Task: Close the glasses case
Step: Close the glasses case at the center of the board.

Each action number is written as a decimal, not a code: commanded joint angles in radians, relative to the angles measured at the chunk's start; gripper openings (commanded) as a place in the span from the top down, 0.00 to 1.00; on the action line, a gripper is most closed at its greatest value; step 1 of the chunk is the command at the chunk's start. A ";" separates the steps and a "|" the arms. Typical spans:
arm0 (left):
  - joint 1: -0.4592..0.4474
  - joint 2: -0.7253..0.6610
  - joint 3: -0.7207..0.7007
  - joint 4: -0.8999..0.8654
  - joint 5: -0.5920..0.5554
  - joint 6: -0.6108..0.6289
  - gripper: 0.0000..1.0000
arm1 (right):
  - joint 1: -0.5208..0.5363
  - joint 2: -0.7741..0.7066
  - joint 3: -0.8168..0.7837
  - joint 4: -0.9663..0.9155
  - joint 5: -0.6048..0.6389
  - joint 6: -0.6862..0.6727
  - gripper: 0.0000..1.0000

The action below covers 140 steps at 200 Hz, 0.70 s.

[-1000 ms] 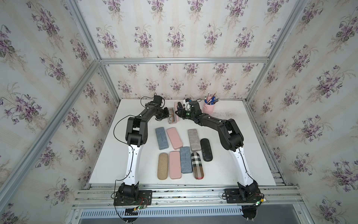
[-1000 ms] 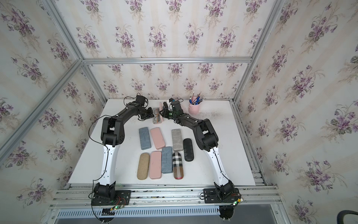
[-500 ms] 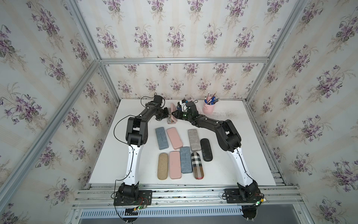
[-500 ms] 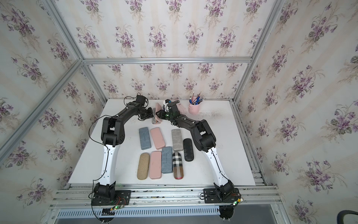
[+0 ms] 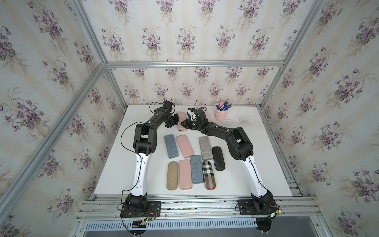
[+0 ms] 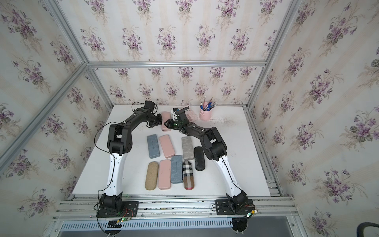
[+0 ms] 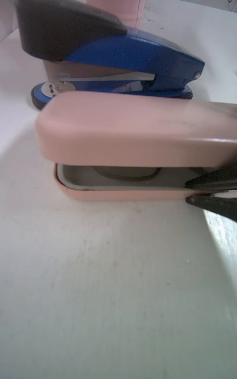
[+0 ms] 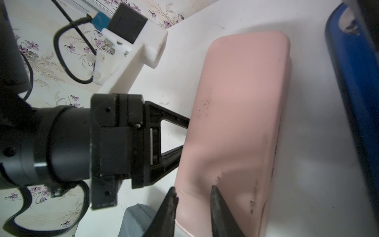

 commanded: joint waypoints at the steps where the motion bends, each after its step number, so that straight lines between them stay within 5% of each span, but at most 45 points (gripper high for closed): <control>1: 0.001 -0.033 -0.023 -0.001 0.001 0.004 0.84 | 0.002 0.006 0.003 -0.025 -0.004 -0.007 0.70; 58: 0.017 -0.195 -0.153 0.024 -0.073 -0.019 0.49 | 0.005 0.009 0.000 -0.036 -0.003 -0.009 0.71; 140: 0.045 -0.278 -0.254 0.076 -0.058 -0.058 0.33 | 0.011 -0.019 -0.011 -0.038 -0.001 -0.014 0.70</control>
